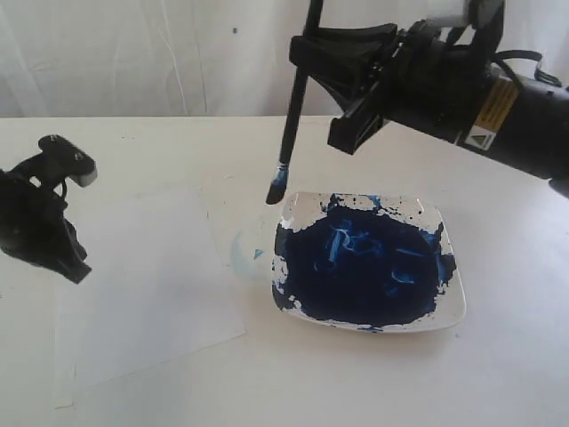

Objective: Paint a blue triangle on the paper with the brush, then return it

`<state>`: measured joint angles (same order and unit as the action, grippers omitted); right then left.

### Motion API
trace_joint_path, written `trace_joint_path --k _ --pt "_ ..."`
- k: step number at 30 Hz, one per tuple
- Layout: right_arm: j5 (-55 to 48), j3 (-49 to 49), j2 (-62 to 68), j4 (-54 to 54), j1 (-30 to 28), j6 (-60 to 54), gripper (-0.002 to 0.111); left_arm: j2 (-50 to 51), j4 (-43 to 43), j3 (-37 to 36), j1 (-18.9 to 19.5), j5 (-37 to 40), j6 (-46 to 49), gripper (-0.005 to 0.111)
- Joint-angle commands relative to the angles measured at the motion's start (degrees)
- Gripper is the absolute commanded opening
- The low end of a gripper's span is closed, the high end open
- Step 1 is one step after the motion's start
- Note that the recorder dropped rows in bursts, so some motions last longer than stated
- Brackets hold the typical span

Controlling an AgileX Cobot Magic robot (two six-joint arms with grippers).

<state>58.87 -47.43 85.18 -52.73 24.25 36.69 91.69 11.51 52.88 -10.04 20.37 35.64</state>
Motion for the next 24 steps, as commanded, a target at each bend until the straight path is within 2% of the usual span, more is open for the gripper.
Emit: trace_joint_path --k 1,2,4,6,15,24 --pt "1.09 -2.05 2.93 7.36 5.34 -6.05 0.000 6.25 15.29 12.01 9.57 15.20 14.02 0.000" --pt "1.09 -4.05 5.13 8.73 6.77 -6.05 0.000 9.05 25.32 15.46 13.70 21.16 21.04 0.000" --pt "1.09 -7.82 9.21 9.77 8.70 -6.05 0.000 13.49 34.46 18.08 18.17 26.59 29.38 0.000" --pt "1.34 -10.33 12.19 9.77 10.13 -6.05 0.000 15.54 35.99 18.51 19.62 25.79 30.60 0.000" --pt "1.96 -16.59 21.77 9.65 15.76 -5.93 0.000 22.23 35.95 18.51 19.63 21.65 32.77 0.000" --pt "6.00 -18.15 26.14 9.65 18.27 -5.44 0.000 23.82 34.58 18.51 19.63 20.73 33.73 0.000"
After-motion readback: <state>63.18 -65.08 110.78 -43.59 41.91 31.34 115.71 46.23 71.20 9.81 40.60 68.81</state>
